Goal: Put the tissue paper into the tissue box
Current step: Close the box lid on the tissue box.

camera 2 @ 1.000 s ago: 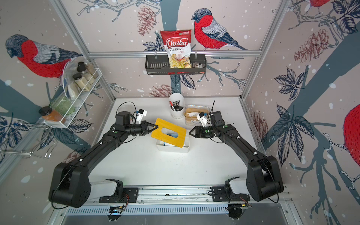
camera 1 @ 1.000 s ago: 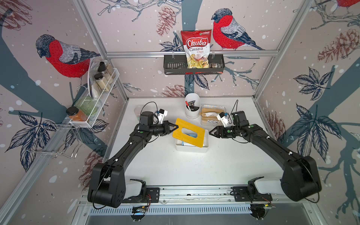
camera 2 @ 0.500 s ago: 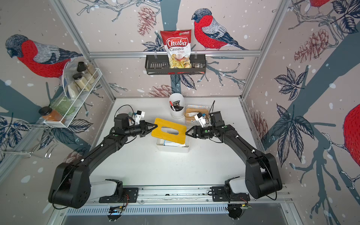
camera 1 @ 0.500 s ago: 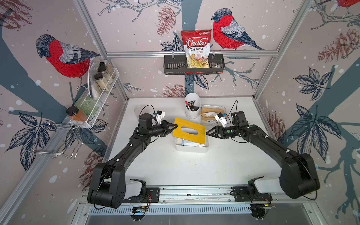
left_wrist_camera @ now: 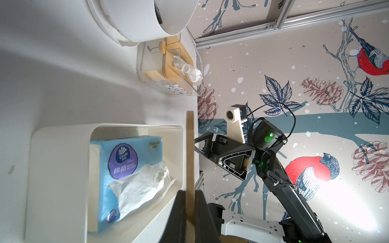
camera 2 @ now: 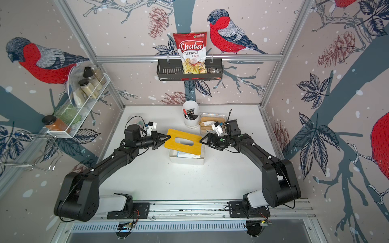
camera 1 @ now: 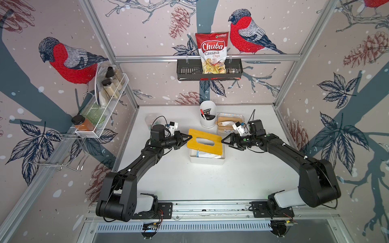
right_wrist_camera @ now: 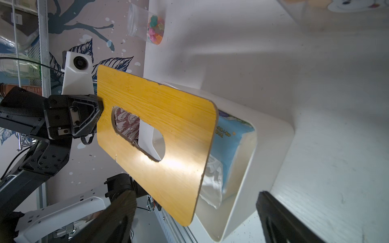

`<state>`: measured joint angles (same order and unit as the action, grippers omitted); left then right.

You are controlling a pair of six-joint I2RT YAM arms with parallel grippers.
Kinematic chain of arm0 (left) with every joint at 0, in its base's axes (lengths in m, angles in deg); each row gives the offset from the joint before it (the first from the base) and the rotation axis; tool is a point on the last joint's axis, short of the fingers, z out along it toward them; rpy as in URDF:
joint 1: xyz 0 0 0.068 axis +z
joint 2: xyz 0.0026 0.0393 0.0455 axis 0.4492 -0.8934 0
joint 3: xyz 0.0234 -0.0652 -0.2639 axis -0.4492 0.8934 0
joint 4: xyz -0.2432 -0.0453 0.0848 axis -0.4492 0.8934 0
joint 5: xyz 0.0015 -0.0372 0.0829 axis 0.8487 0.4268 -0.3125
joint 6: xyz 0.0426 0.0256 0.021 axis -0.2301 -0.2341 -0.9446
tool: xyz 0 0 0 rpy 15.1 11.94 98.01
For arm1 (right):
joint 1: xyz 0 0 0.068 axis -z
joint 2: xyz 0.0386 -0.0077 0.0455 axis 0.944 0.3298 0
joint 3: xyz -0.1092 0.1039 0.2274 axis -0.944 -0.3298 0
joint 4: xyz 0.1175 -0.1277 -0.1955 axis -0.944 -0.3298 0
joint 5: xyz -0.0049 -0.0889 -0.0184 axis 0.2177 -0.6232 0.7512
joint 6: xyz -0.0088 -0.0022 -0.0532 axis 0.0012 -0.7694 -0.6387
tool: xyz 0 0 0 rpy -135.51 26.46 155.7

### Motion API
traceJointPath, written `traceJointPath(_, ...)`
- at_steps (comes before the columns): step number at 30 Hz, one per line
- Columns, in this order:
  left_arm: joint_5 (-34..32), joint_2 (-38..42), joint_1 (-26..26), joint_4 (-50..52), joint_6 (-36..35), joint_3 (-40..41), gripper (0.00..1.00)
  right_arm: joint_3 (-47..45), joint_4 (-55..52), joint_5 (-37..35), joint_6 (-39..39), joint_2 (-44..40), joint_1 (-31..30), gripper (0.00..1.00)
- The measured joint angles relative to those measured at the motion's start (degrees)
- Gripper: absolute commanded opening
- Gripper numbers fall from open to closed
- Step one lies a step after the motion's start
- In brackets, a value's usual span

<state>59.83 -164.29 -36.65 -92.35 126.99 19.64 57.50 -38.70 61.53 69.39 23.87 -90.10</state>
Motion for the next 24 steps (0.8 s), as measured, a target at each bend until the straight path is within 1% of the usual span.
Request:
traceJointPath(2, -0.02, -0.09, 0.00, 0.28, -0.42, -0.20, 0.00, 0.00, 0.35, 0.02, 0.46, 0.20, 0.00, 1.00)
traceJointPath(8, -0.07, -0.57, 0.00, 0.31, -1.27, -0.26, 0.00, -0.13, 1.60, 0.42, 2.78, 0.79, 0.00, 1.00)
traceJointPath(24, -0.22, -2.43, -0.70, -0.81, -0.17, 0.35, 0.00, -0.70, 3.10, -1.51, 4.33, 3.17, -2.16, 1.00)
